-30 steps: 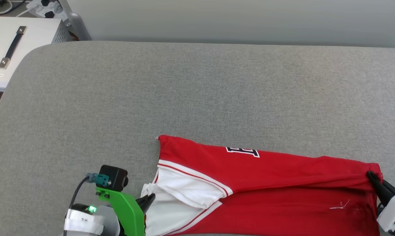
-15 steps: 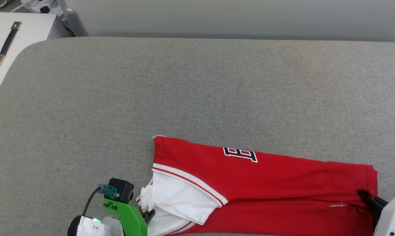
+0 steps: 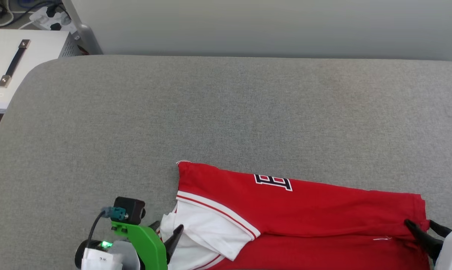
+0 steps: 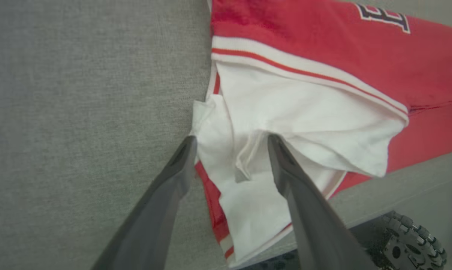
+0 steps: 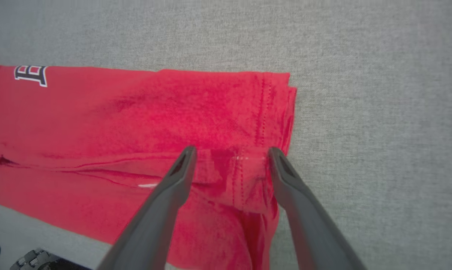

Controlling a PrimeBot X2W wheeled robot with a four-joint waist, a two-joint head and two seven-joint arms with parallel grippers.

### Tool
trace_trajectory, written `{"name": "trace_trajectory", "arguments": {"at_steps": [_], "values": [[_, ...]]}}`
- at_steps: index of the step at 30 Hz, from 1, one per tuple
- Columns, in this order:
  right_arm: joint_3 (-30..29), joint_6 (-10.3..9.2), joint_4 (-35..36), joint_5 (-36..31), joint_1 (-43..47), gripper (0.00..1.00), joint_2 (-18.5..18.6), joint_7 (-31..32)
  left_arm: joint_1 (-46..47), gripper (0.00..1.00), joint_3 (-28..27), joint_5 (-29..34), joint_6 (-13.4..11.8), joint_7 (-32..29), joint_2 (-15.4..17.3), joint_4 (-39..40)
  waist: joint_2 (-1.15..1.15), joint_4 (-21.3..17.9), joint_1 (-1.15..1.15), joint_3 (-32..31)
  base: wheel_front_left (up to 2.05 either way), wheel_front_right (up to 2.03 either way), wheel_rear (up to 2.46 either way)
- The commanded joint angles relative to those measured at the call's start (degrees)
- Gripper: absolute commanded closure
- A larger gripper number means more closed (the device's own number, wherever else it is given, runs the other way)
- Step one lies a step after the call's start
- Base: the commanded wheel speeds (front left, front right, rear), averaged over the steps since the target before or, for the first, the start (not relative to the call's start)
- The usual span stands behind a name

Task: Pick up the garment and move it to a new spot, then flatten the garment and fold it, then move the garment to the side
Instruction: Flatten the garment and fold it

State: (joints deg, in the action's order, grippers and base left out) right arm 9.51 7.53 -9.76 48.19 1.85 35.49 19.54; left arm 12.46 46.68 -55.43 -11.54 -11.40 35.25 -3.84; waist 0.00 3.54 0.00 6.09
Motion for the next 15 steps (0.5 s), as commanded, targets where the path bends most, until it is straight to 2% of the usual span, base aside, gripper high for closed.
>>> {"name": "trace_trajectory", "arguments": {"at_steps": [1, 7, 15], "values": [[-1.05, -0.04, 1.15, 0.71, 1.0, 0.0, -0.03, 0.58, 0.17, 0.0, -0.91, 0.23, -0.57, 1.43, -0.58, 0.46, 0.0, -0.08, 0.0, -1.41, 0.0, 0.0, 0.0], [-8.0, -0.04, 3.94, 0.92, 3.4, 0.0, -3.04, 4.89, 0.32, 0.0, -4.8, 1.5, -1.44, 10.52, -2.2, 2.26, 0.0, -0.11, 0.0, -2.83, 0.0, 0.0, 0.0], [-17.68, -0.04, 3.54, -5.01, 4.43, 0.0, -10.79, 13.34, 1.02, 0.0, -7.06, 8.51, -0.98, 23.96, -3.06, 0.71, 0.0, 0.62, 0.0, -2.73, 0.0, 0.0, 0.0]]}}
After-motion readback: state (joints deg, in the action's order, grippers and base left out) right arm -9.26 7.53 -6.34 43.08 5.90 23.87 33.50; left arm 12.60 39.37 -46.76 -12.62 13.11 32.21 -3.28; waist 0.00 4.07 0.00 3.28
